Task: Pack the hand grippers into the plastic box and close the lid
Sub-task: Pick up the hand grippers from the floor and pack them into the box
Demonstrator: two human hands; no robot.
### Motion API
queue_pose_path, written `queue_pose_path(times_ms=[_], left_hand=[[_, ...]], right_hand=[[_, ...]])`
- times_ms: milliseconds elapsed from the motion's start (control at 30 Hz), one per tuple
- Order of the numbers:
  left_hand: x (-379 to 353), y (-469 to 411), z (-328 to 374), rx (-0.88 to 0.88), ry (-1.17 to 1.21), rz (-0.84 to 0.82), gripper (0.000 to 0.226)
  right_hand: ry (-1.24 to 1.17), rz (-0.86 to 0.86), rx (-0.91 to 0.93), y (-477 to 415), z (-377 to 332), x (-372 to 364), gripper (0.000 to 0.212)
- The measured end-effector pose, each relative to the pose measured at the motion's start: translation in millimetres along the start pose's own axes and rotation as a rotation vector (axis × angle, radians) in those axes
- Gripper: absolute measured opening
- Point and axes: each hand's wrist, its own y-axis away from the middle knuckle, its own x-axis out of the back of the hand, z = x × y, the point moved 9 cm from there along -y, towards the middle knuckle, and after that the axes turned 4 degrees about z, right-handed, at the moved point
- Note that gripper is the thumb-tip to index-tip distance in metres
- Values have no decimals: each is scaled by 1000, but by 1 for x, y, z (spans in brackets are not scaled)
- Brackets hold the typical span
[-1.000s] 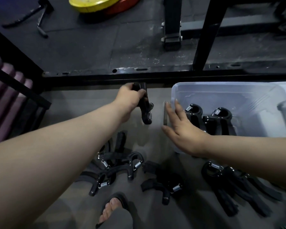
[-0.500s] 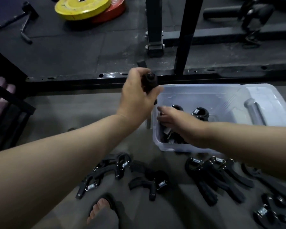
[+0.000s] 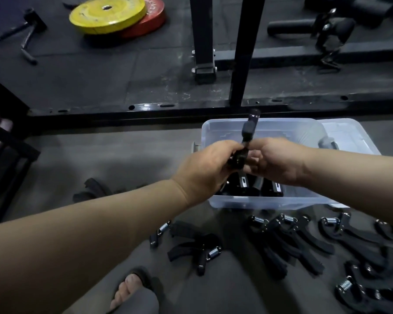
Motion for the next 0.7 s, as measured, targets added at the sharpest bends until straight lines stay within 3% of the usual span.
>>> queue_pose_path(times_ms=[267,433,700], left_hand=[[-12,12,-58,23,-250,-42,42],[-27,2,-79,127,-229,-86,44],[-44,-6,-93,294,-108,-108,52]], right_hand=[[514,270,144,-27,-1,39,24],[801,309,130,-49,5,48,29],[1104,350,146,-61,-2,42,14]])
